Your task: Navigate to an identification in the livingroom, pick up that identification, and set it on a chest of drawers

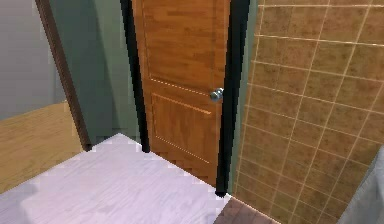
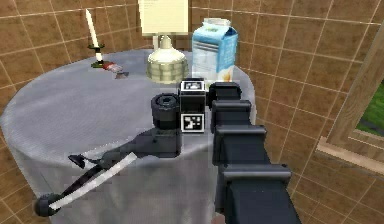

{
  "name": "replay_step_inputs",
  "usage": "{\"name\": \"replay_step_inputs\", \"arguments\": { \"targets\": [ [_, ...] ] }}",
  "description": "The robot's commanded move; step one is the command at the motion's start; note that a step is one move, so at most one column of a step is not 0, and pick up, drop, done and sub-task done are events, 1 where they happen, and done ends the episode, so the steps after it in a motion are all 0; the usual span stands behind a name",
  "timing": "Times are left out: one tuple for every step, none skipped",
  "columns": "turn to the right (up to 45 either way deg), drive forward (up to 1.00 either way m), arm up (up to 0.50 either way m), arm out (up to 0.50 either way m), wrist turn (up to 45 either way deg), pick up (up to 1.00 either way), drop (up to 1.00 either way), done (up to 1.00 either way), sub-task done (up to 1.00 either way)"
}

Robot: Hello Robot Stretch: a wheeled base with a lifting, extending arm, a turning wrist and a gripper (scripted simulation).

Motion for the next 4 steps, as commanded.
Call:
{"name": "replay_step_inputs", "arguments": {
  "targets": [
    [0.0,0.00,0.00,0.00,45.0,0.00,0.00,0.00,0.00],
    [0.0,0.00,0.00,0.00,30.0,0.00,0.00,0.00,0.00],
    [0.0,0.00,-0.04,0.00,0.0,0.00,0.00,0.00,0.00],
    [0.0,0.00,0.00,0.00,0.0,1.00,0.00,0.00,0.00]
  ]
}}
